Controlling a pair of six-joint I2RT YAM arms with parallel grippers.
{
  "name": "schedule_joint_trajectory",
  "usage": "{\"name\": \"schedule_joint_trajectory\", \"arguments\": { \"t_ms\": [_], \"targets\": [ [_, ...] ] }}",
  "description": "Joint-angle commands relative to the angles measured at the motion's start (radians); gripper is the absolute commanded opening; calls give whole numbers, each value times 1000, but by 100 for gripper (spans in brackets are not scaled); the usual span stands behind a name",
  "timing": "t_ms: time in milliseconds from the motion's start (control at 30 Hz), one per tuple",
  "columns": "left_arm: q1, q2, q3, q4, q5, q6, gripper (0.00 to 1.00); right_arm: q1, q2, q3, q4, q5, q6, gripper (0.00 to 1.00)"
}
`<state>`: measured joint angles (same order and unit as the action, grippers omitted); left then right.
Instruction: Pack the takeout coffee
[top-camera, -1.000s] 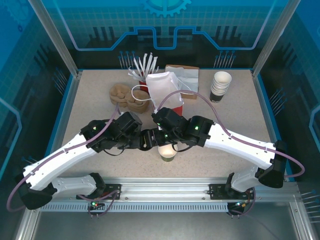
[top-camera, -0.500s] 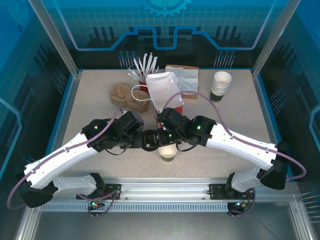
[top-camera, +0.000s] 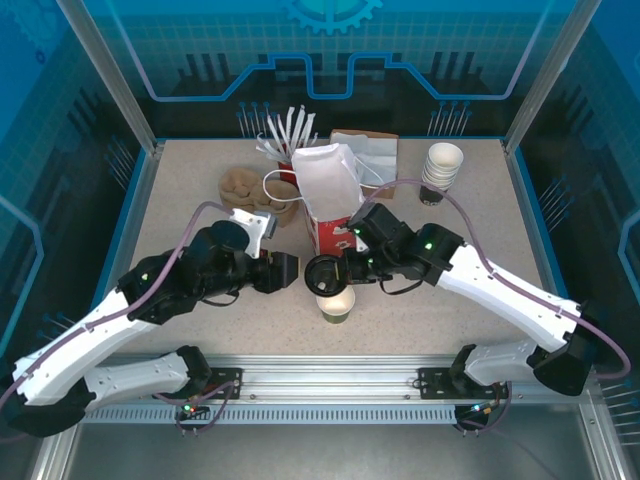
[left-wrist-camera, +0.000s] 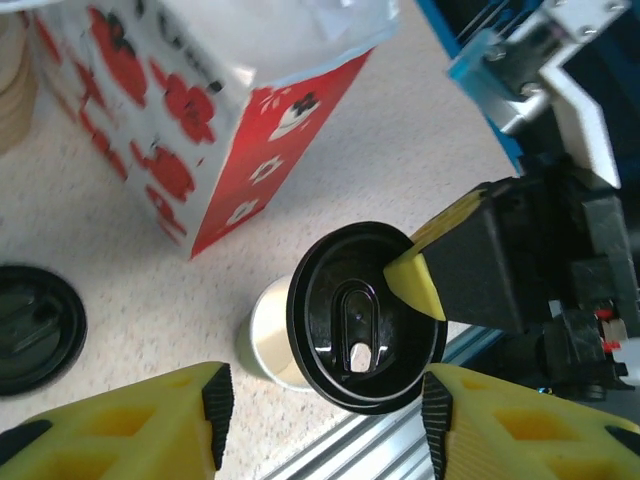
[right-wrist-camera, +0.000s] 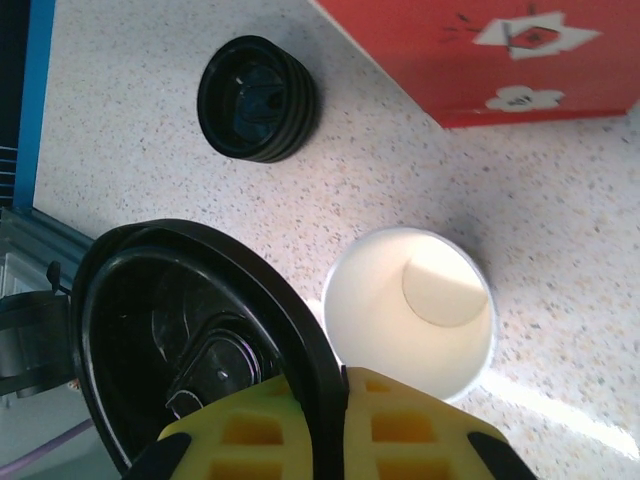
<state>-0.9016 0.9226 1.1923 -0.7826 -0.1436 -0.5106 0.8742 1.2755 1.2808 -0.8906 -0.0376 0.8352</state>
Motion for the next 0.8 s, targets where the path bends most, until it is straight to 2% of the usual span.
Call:
{"name": "schedule_joint_trajectory", "arguments": {
  "t_ms": [0, 267, 467, 667, 767],
  "targets": [
    [-6, 6, -41, 147, 52, 192, 55, -66, -57, -26, -94, -116, -20, 0],
    [-41, 19, -96, 315, 74, 430, 53, -249, -170, -69, -217, -240, -63, 0],
    [-80, 16, -155, 435, 133, 638, 51, -381, -189, -69, -313, -328, -119, 0],
    [-93, 15, -243, 549, 222, 848, 56, -466, -185, -60, -379, -402, -177, 0],
    [-116, 23, -282, 595, 216, 964, 59, -488, -171, -57, -411, -430, -203, 0]
  ]
}}
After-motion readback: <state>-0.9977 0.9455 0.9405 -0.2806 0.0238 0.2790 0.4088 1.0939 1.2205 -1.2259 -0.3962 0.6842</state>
